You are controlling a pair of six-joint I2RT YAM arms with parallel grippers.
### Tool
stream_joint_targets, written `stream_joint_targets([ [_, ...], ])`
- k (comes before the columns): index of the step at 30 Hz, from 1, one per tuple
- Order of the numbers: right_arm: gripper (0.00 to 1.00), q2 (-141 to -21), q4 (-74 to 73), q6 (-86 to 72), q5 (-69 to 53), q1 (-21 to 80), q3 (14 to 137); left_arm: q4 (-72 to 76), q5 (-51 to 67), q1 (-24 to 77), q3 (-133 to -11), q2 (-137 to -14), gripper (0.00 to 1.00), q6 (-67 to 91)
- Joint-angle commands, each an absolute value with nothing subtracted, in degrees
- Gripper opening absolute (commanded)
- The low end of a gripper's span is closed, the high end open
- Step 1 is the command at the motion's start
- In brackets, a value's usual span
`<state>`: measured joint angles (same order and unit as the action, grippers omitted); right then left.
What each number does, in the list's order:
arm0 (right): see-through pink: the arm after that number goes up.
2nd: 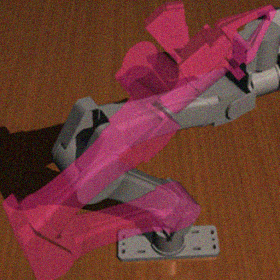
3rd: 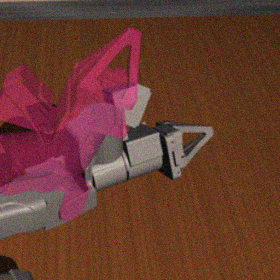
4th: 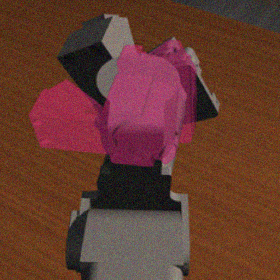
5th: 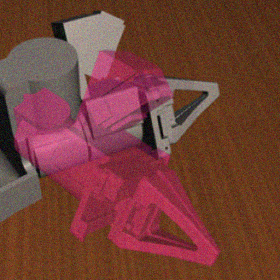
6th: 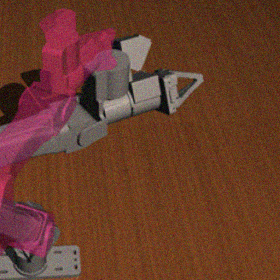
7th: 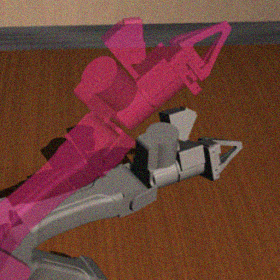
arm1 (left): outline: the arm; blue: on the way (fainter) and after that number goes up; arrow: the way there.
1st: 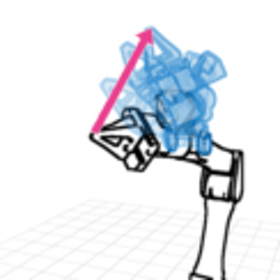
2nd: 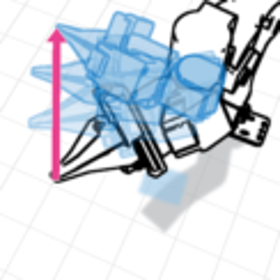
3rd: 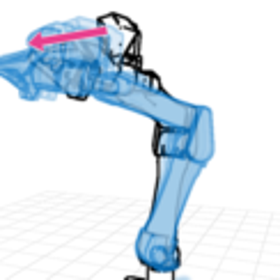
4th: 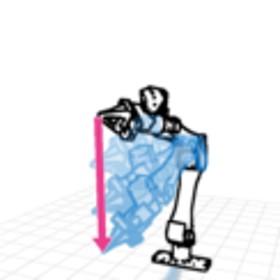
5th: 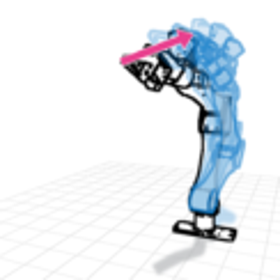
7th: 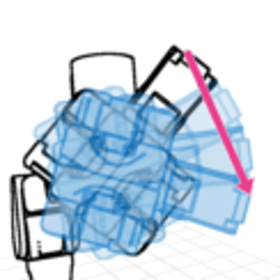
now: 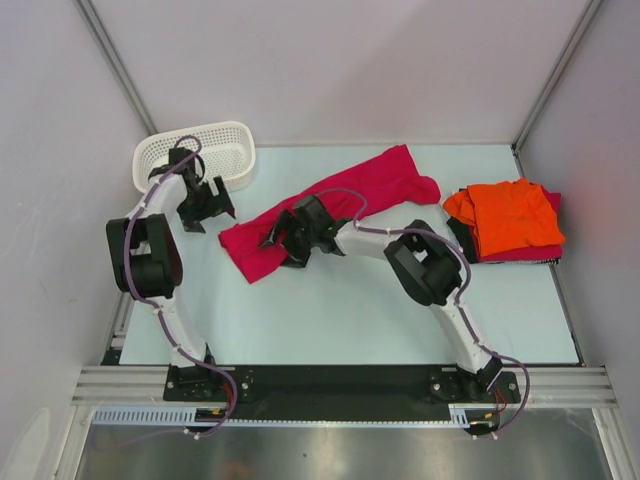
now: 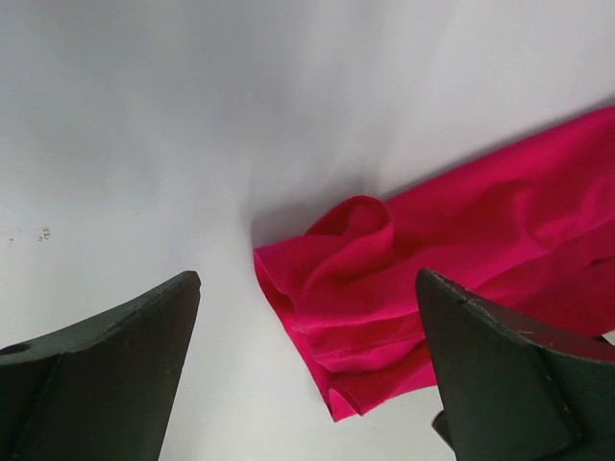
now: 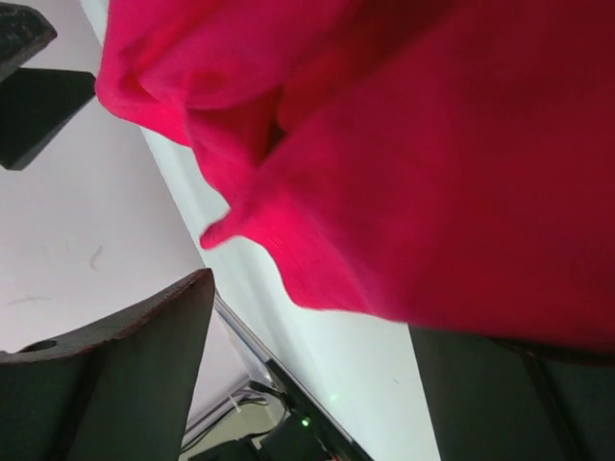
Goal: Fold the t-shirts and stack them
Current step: Rotate the tshirt 90 degrees
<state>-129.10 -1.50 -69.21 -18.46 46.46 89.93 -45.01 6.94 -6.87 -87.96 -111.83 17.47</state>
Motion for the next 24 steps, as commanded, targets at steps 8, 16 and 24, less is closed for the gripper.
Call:
stream_joint_targets([
  [8,0.09,-139.39,-13.70,-71.99,-18.01,48.08,100.63,-44.38,7.12,-6.50,-89.29,-108.72,1.00,17.23],
  [16,0.00,-135.19,-28.20,-59.61,-21.18,44.04,95.55,-46.41,6.15,-6.59,-94.30,-108.72,1.00,18.10],
  [24,0.00,-126.75,-32.43,-49.31,-22.76,44.99,80.87,-46.32,4.40,-6.42,-94.48,-106.79,1.00,20.48],
])
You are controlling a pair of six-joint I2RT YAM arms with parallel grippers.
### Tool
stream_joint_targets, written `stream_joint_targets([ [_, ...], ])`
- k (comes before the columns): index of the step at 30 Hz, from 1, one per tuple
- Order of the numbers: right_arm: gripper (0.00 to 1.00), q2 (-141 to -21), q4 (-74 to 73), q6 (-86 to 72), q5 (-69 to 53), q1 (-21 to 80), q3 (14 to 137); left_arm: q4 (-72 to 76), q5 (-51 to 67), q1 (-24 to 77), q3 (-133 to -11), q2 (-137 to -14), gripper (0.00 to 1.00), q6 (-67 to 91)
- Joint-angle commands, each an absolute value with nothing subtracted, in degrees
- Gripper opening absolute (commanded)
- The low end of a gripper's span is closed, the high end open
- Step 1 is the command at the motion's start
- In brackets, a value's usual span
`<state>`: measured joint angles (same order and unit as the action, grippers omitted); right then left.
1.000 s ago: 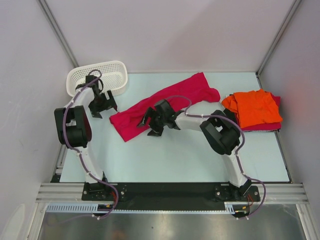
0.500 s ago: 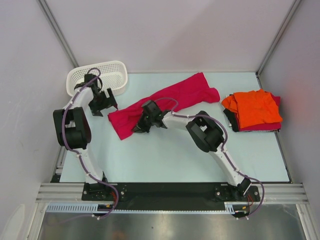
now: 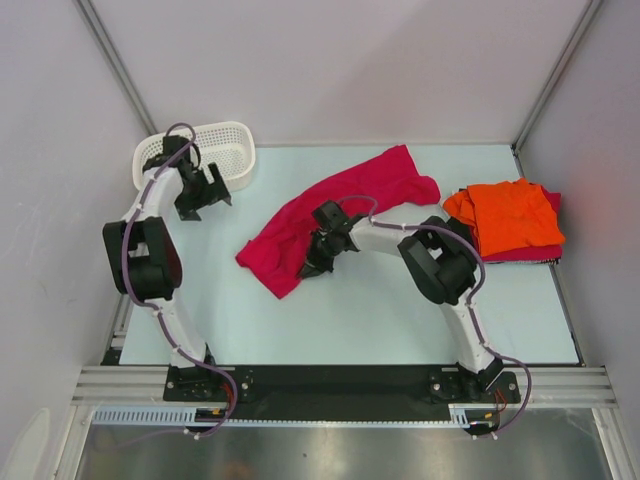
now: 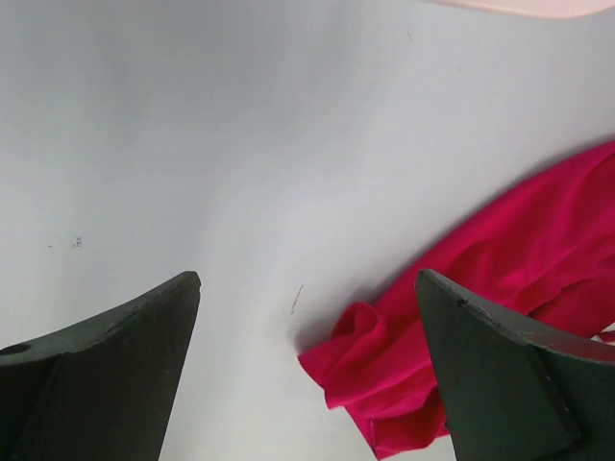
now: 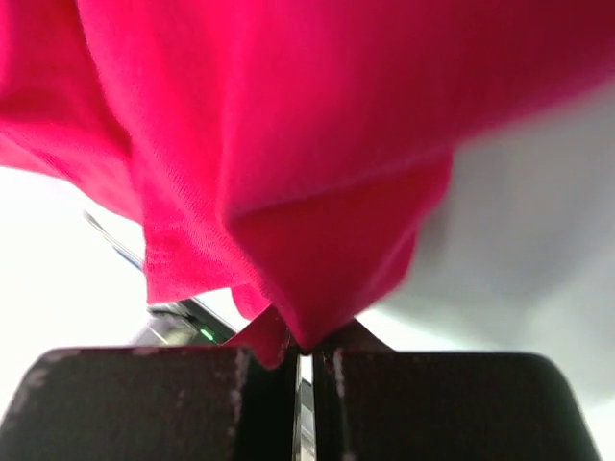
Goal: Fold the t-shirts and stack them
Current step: Rotate the tshirt 90 degrees
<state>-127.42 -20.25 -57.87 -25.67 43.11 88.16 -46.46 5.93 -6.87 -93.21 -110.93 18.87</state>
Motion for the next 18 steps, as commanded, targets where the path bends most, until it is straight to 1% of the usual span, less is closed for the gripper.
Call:
stream_joint_targets([
  [1,0.00,-125.78,-32.52,-48.44,-22.68,45.87,78.34,-46.32,4.31,-6.24,-94.31,-106.61,1.00,20.48],
  [7,0.00,-121.03,-31.38,-48.51,-24.35,52.72,70.23,-46.14,3.34,-4.75,-90.89,-104.77,1.00,21.53],
  [14,0.00,-113.74,-31.11,-54.04,-19.70,63.62,61.53,-46.76,1.50,-0.53,-88.07,-101.26,1.00,21.18],
  [18,0.00,-108.99,-30.59,-59.65,-16.53,69.51,52.41,-46.67,0.62,2.98,-85.79,-98.80,1.00,21.44],
])
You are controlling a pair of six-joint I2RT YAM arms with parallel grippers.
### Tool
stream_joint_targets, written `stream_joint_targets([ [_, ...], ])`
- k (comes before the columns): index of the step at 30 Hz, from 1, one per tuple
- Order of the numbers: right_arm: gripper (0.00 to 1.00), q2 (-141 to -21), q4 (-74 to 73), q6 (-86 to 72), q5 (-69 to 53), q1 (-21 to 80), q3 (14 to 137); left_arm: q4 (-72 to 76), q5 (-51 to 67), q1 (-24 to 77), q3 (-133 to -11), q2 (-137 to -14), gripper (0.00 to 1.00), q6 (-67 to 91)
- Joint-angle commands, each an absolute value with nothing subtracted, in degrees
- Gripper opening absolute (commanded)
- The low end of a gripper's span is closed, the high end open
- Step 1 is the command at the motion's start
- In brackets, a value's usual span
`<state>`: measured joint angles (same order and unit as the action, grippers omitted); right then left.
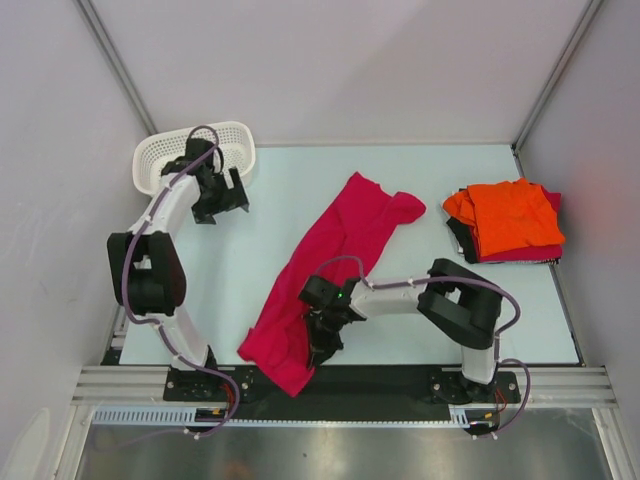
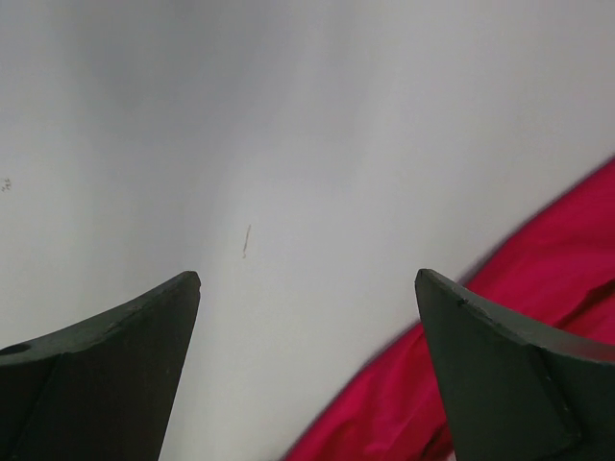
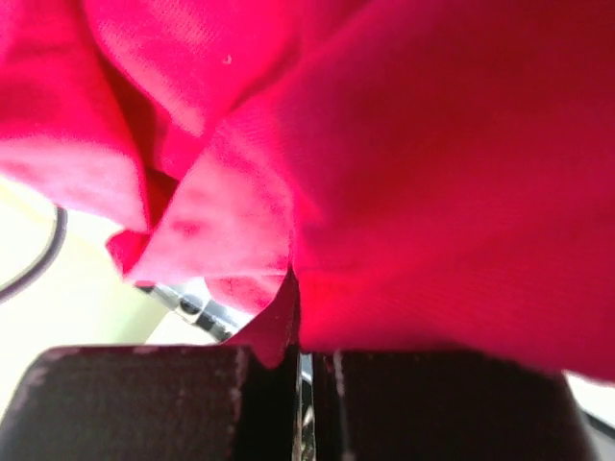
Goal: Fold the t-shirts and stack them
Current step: Rotate the tshirt 90 degrees
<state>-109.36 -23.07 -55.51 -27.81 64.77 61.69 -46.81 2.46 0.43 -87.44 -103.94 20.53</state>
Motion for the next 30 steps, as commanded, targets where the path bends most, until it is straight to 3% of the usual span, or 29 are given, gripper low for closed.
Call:
stream_joint_targets([
  [1,0.00,-106.81,-30.67,-60.90,-15.83,70.39,50.90,-46.58,0.62,3.77,-84.74,-98.44,1.00,21.45],
  [4,0.04,-101.54,-32.41,-63.19,-9.88,72.68,48.34,-46.32,0.53,5.18,-82.54,-96.68,1.00,21.88],
  [6,0.39,-97.23,-37.49,-63.02,-3.99,74.17,51.83,-46.14,0.70,5.88,-81.57,-95.28,1.00,21.97],
  [7,0.75,-93.12,-39.79,-63.02,3.18,74.61,53.51,-45.79,0.79,6.06,-80.87,-94.84,1.00,21.89],
  [9,0.98,-88.88,-46.10,-62.24,9.46,74.71,57.37,-45.62,1.40,6.24,-80.25,-94.04,1.00,21.88],
  [14,1.00,-79.12,-53.96,-58.72,22.93,68.66,67.67,-45.44,4.30,6.59,-80.24,-95.09,1.00,20.66],
  [19,1.00,-74.62,-53.53,-51.52,27.15,52.76,67.15,-42.63,12.02,8.17,-82.52,-99.22,1.00,19.08],
  [26,1.00,-76.19,-35.20,-38.51,19.26,28.41,60.57,-44.02,17.66,10.37,-95.52,-115.29,0.98,15.56],
  [30,1.00,-84.09,-25.77,-37.36,12.33,19.17,61.34,-48.15,19.68,10.37,-107.71,-123.21,1.00,13.89],
])
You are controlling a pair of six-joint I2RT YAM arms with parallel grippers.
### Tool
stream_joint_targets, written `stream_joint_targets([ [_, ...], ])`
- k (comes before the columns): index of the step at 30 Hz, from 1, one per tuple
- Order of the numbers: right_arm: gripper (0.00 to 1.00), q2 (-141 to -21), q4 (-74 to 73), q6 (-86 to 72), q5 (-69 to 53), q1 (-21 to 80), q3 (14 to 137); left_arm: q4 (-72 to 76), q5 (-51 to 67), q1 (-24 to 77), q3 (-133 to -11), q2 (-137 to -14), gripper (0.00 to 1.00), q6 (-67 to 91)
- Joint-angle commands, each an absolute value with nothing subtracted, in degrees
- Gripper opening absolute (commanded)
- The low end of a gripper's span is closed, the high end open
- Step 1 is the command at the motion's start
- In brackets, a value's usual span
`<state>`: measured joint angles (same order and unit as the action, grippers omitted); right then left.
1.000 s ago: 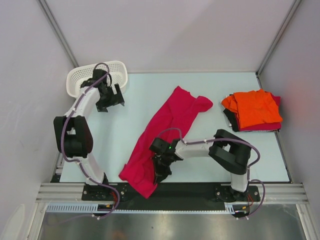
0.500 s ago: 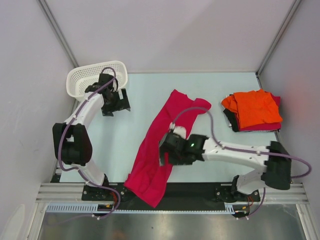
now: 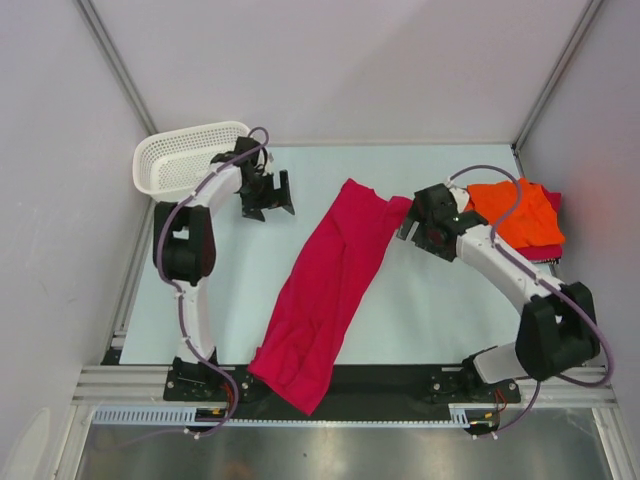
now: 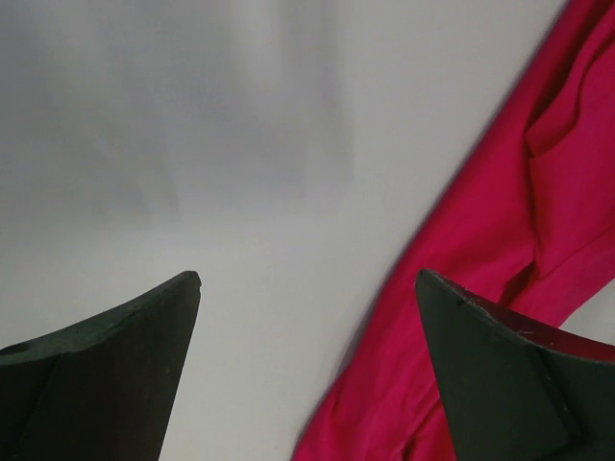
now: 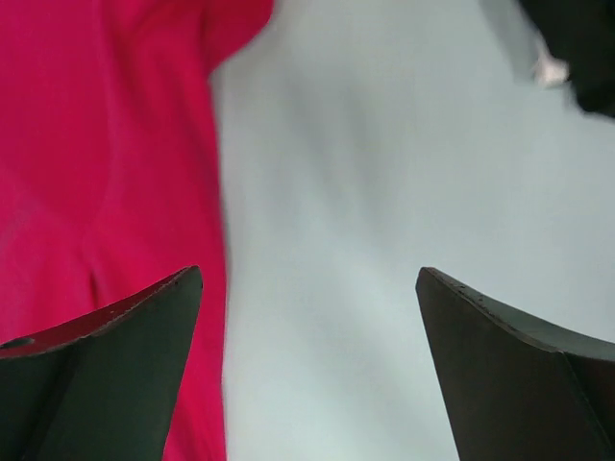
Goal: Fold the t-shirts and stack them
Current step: Rotate the tshirt 90 degrees
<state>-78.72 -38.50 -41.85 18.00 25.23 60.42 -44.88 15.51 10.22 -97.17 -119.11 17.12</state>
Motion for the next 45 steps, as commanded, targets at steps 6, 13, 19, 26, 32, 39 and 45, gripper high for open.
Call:
stream_joint_targets([
  [6,1.00,-100.00,-19.96,-36.92,7.48,16.96,69.95,-49.04,24.43,10.72,-117.40,-131.65,1.00,17.04],
  [13,1.00,-111.70,-18.90,-36.92,3.08,16.96,81.89,-45.89,29.35,12.21,-119.18,-135.61,1.00,20.83],
  [19,1.00,-118.03,-22.05,-35.16,0.88,16.00,88.67,-42.71,31.11,15.64,-117.24,-136.67,0.99,22.24],
  [26,0.99,-121.99,-24.78,-35.33,-1.06,14.94,93.69,-42.71,29.62,20.74,-116.72,-140.10,1.00,22.59],
  [32,0.99,-120.24,-30.05,-35.77,-0.53,13.28,94.48,-42.71,26.99,21.45,-116.98,-141.85,1.00,23.47],
  [39,0.99,-119.62,-35.59,-37.00,-0.88,10.99,93.43,-41.31,26.10,21.53,-117.07,-143.52,0.91,24.87],
  [45,0.97,-126.20,-35.16,-35.77,-2.54,10.81,95.00,-40.78,26.19,21.53,-118.04,-145.28,0.56,25.31],
])
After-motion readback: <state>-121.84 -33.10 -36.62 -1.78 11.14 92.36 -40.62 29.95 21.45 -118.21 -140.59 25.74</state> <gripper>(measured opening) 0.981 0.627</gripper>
